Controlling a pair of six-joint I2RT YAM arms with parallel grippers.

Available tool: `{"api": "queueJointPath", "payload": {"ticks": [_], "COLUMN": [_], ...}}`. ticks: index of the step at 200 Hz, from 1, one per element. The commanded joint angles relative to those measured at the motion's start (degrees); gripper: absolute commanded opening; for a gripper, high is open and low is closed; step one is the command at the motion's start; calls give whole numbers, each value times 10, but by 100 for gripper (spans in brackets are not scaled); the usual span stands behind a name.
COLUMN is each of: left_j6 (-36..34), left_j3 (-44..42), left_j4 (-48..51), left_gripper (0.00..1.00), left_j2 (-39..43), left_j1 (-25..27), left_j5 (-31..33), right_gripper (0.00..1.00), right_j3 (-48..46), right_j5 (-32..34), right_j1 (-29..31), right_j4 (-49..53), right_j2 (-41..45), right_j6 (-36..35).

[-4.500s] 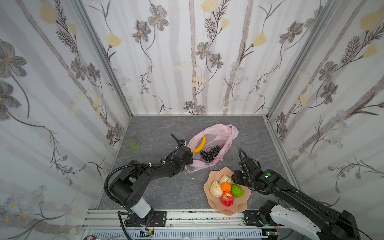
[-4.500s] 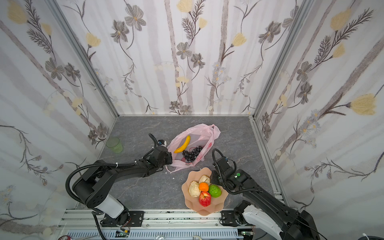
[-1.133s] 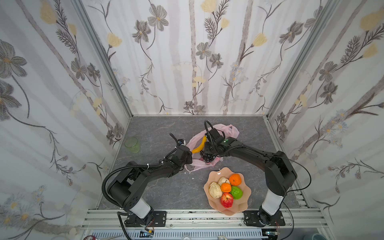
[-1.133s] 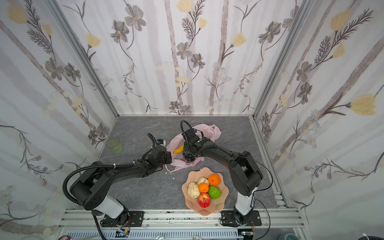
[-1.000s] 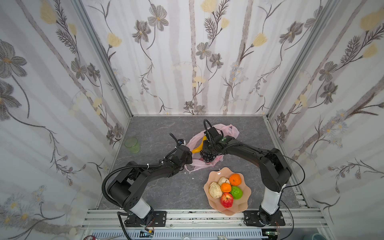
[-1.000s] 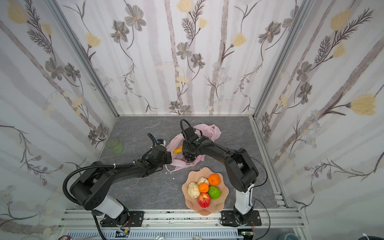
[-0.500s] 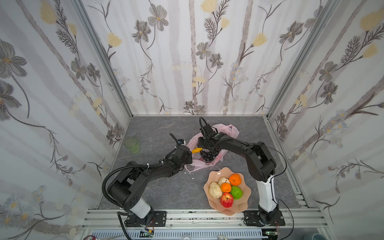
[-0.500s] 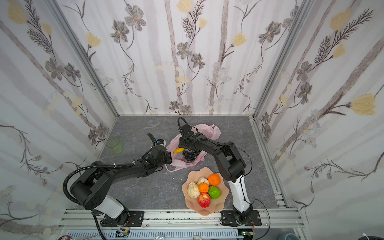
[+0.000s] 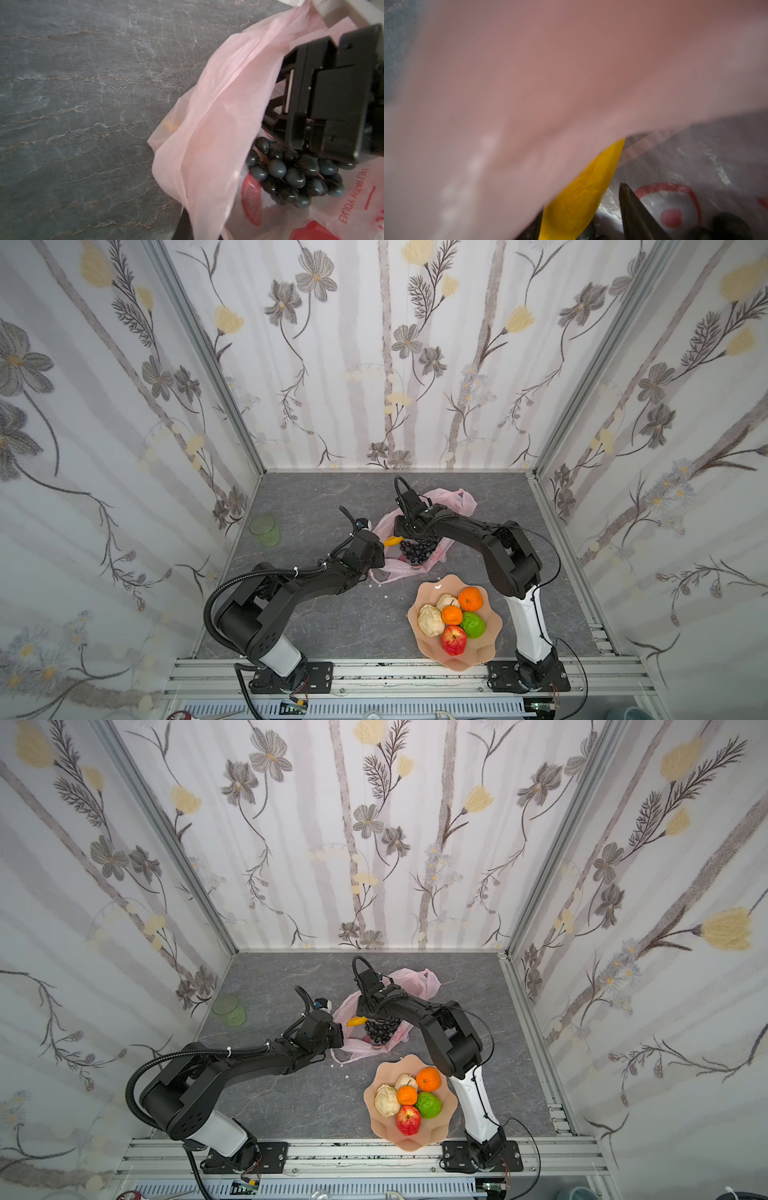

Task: Take the fake fruits out of the plastic bag
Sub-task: 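Reach the right gripper into the bag toward the yellow banana, then grasp the yellow banana with the right gripper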

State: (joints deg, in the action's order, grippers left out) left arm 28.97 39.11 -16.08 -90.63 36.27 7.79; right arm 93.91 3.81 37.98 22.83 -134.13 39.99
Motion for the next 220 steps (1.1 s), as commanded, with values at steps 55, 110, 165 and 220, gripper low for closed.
{"api": "queueJointPath", "payload": {"ticks": [55,110,165,220], "left_j6": [5,4,4,3], "left_j3": [-1,-1,-5,-5], "left_j4": [-4,-4,-5,-5], "left_gripper": [7,7,7,7], "left_j2": [5,7,16,13], "left_j1": [0,-1,-1,0], "left_j5": [2,3,10,7], "right_gripper": [53,41,30,30], "right_j3": [29,29,26,19], "right_j5": [8,27,30,9], "right_j1": [-9,-10,-18,-21], "right_j4": [-1,-12,-15,-18], "right_j2": [-29,-11,-9,23], "right_j6": [4,10,8,8]}}
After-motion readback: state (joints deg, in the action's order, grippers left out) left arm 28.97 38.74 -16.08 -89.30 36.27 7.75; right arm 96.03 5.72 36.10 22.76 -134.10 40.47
